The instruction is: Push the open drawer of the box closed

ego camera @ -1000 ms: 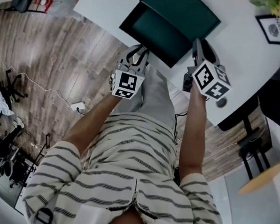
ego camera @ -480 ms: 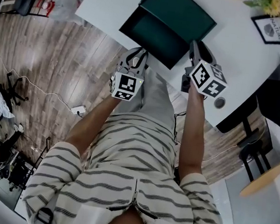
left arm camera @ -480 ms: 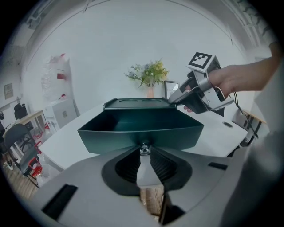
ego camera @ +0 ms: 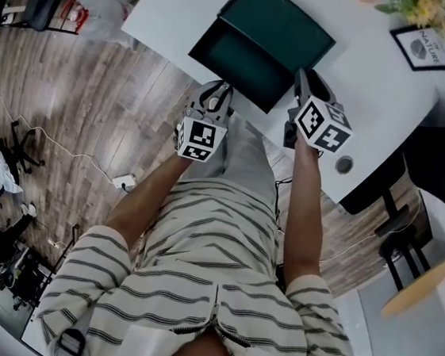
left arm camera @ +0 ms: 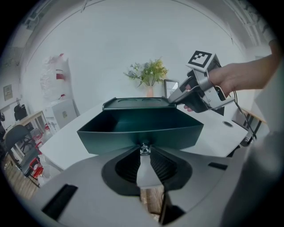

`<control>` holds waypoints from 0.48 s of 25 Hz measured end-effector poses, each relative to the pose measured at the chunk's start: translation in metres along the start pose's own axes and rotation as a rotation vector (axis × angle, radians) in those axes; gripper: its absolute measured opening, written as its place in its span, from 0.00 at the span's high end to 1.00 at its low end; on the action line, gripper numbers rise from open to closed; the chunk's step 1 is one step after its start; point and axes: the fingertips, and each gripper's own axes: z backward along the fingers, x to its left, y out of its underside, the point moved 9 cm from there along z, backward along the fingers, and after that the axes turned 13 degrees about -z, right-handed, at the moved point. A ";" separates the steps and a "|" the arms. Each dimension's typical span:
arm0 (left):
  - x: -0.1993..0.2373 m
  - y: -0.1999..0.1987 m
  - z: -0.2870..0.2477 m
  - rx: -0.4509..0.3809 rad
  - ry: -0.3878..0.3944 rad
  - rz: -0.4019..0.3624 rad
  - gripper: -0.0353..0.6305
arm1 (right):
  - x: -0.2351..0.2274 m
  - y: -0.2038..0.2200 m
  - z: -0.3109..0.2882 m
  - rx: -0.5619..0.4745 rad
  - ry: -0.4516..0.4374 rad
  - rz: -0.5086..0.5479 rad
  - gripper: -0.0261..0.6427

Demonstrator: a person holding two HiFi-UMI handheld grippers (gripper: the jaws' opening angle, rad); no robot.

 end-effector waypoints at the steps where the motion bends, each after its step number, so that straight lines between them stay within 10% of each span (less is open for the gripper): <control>1: 0.000 0.000 0.000 0.000 0.001 -0.001 0.85 | 0.000 0.000 0.000 0.002 0.000 0.001 0.79; 12: -0.001 -0.002 -0.009 0.018 -0.004 -0.010 0.85 | -0.001 0.000 0.000 0.015 0.002 0.014 0.79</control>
